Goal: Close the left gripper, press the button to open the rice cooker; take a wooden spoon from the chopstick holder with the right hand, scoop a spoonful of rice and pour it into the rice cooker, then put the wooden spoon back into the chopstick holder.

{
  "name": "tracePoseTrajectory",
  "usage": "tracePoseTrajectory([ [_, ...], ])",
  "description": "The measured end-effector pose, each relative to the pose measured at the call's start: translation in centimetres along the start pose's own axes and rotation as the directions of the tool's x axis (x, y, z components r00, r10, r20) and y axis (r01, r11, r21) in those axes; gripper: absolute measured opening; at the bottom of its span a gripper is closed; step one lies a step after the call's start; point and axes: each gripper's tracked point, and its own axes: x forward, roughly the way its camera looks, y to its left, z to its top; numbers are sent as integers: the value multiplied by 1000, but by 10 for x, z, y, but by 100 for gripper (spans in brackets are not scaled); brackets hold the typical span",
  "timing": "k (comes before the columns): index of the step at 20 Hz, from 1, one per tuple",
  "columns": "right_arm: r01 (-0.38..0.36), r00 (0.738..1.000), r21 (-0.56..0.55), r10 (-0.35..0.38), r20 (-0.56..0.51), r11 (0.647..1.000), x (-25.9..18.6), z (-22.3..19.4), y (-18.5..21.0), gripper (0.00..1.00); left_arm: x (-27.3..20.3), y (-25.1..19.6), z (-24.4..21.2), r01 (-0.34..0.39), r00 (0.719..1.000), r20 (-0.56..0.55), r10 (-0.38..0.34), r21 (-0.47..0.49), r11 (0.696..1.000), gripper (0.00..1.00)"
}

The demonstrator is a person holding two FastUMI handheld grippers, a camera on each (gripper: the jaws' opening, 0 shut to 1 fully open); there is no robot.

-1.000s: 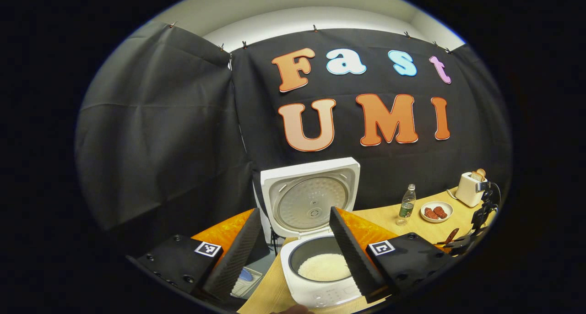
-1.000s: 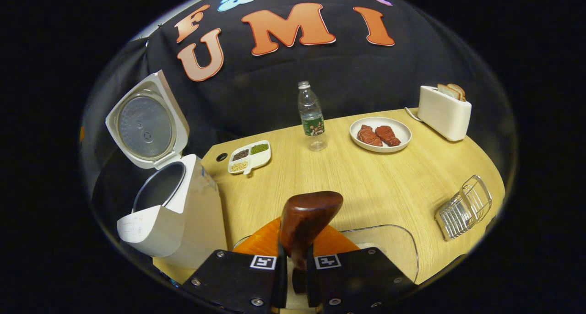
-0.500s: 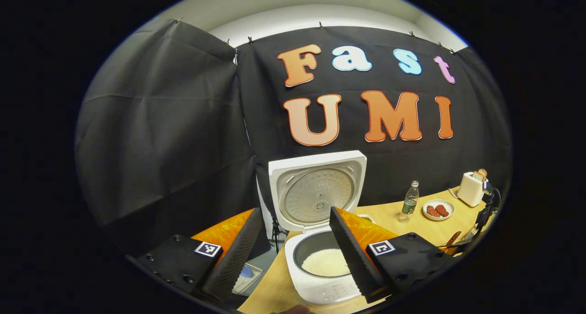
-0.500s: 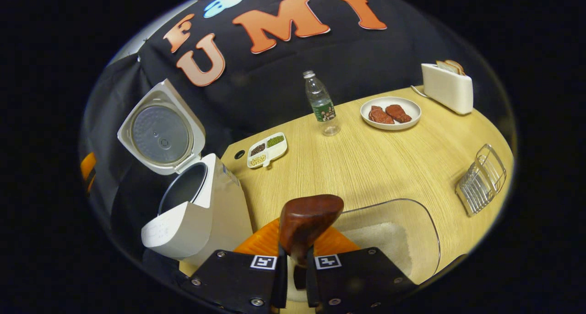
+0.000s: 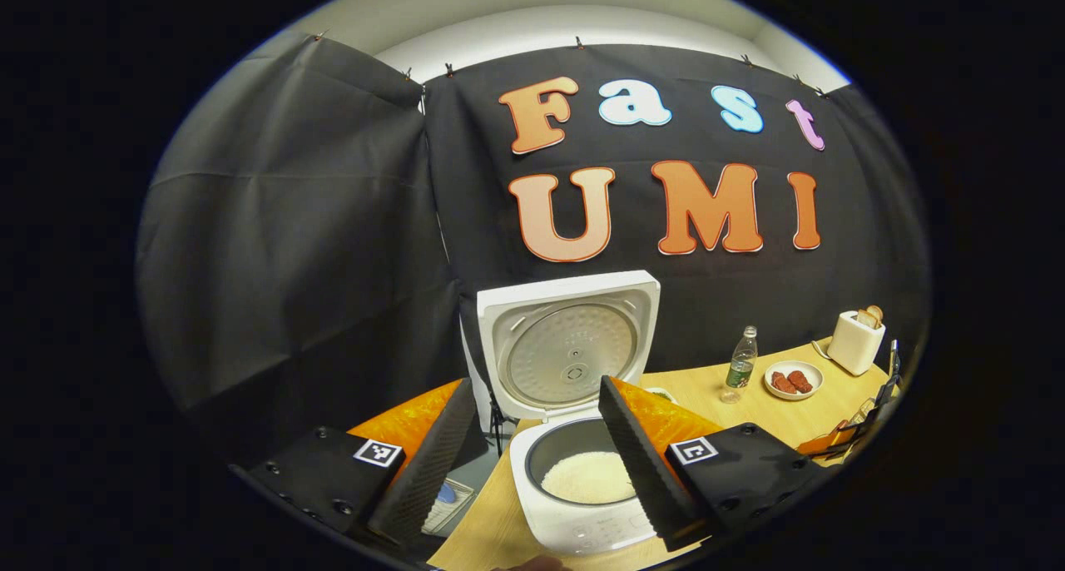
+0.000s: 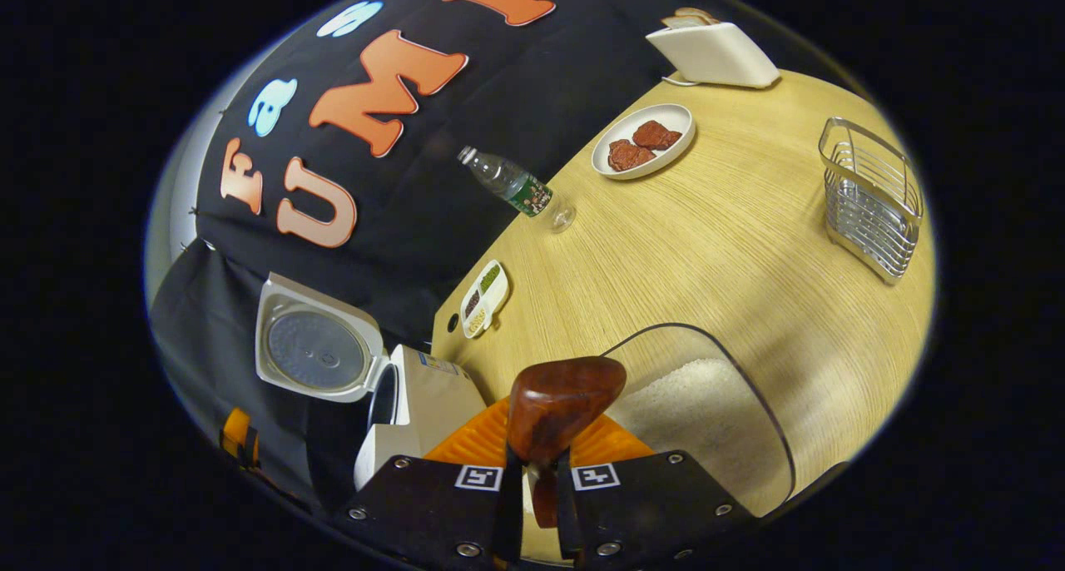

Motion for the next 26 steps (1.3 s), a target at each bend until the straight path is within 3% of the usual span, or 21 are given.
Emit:
tracePoseTrajectory([
  [4, -8, 1000, 102, 6, 21, 995, -15, 29, -17, 16, -3, -17, 6, 18, 1000, 14, -18, -1, 1000, 100],
  [10, -119, 992, 251, 103, 77, 961, -36, 70, -3, 16, -19, -47, 7, 56, 998, 34, -55, -17, 998, 100],
  [19, -294, 955, 374, 261, 139, 879, -49, 104, 52, 16, -37, -44, 9, 38, 998, 54, -37, -16, 999, 100],
  [26, -374, 927, 329, 360, 104, 867, -33, 98, 146, 16, -47, -10, 2, -26, 999, 47, 27, -15, 1000, 99],
])
